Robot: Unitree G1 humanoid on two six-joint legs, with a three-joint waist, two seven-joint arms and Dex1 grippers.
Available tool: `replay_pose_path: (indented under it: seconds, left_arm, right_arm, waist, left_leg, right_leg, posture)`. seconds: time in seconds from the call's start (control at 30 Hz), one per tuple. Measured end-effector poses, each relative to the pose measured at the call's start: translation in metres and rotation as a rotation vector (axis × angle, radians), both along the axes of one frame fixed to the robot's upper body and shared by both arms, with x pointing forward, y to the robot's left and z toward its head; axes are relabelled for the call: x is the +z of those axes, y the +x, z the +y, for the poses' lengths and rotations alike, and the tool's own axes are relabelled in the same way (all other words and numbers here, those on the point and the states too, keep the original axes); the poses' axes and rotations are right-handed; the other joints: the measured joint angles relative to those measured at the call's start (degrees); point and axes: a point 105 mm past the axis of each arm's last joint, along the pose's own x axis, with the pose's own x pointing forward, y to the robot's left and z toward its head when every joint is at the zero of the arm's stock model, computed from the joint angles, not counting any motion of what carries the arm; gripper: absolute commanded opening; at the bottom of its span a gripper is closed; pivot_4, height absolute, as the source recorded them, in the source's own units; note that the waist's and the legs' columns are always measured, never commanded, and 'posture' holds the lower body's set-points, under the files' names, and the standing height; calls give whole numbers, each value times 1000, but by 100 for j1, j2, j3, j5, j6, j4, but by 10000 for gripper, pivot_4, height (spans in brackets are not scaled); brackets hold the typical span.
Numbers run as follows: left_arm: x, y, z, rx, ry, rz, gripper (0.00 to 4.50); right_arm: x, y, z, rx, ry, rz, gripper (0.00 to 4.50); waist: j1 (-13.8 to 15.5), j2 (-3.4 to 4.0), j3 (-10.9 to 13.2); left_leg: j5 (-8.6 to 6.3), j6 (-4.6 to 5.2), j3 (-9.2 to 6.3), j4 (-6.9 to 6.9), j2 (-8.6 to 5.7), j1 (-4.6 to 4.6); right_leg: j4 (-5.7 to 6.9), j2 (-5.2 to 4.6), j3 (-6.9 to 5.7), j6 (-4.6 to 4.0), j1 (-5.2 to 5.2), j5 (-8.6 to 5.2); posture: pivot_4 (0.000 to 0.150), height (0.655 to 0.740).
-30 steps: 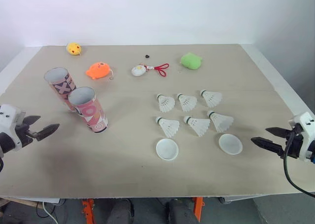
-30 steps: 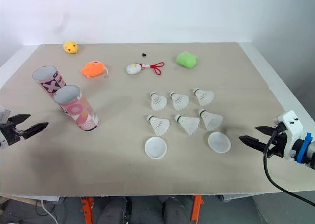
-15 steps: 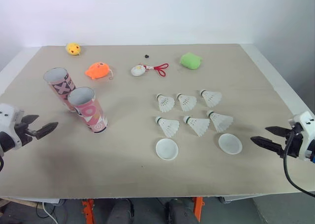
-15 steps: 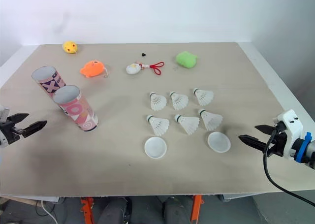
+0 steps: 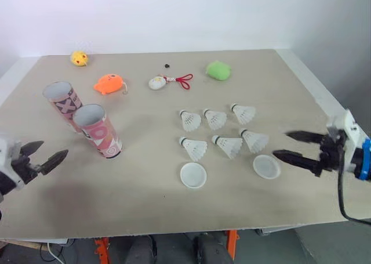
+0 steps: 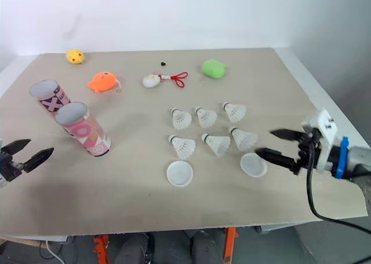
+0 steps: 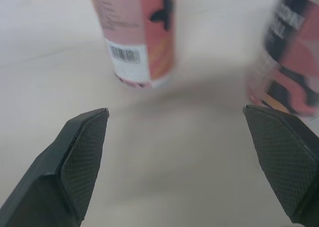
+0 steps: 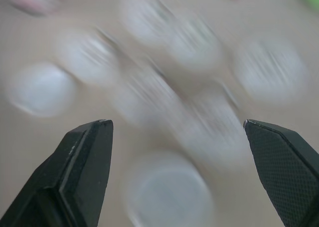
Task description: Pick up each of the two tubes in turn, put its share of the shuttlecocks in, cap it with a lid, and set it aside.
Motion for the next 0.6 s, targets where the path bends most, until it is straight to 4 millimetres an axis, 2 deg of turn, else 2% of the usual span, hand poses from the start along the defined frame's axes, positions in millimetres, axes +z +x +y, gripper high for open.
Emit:
replay_pose_path:
  seconds: [0.07, 0.13, 0.23, 0.33, 0.47, 0.53, 0.6]
  left_arm:
    - [-1, -3, -12, -17, -19, -25, 44882]
    - [1, -3, -22, -34, -34, -48, 44882]
    - [-4, 3, -41, -44, -82, -74, 44882]
    - [-15, 15, -73, -77, -138, -94, 44882]
    - [-37, 23, -97, -83, -127, -63, 44882]
    - [-37, 28, -97, -63, -108, -80, 44882]
    - [-33, 42, -92, -14, -98, -113, 44882]
  right_arm:
    - [23, -6, 32, 112, 28, -67, 45000]
    - [38, -12, 58, 204, 66, -116, 45000]
    - [47, -13, 89, 311, 129, -144, 45000]
    - [45, -12, 116, 391, 161, -135, 45000]
    - [33, -8, 128, 415, 139, -121, 45000]
    - [32, -6, 128, 414, 135, -126, 45000]
    - [32, -2, 127, 407, 134, -144, 45000]
  waist:
    - [7, -15, 7]
    - [40, -48, 12]
    - [82, -62, 9]
    - [115, -66, 8]
    - [117, -75, 7]
    - [118, -75, 7]
    - [126, -74, 7]
  left_leg:
    - [0, 0, 12, 14, 24, -1]
    - [1, -1, 24, 29, 46, -7]
    - [2, -1, 48, 36, 56, -7]
    - [2, -1, 59, 46, 51, -16]
    - [-1, -2, 62, 46, 48, -40]
    - [-1, -2, 57, 49, 54, -69]
    - [-1, -1, 46, 62, 56, -81]
  right_leg:
    - [0, 13, -3, -3, 4, 7]
    - [-1, 30, -12, -15, 6, 10]
    - [-5, 33, -3, -34, 5, 14]
    - [-9, 36, 10, -6, 1, 36]
    - [-10, 42, 19, -28, -23, 49]
    - [-7, 52, 17, -35, -56, 55]
    - [-1, 61, 7, -39, -63, 57]
  posture:
    - [1500, 7400]
    - [1500, 7400]
    - [1500, 7400]
    - [1500, 7400]
    - [1500, 7400]
    - [1500, 7400]
    - [1500, 7400]
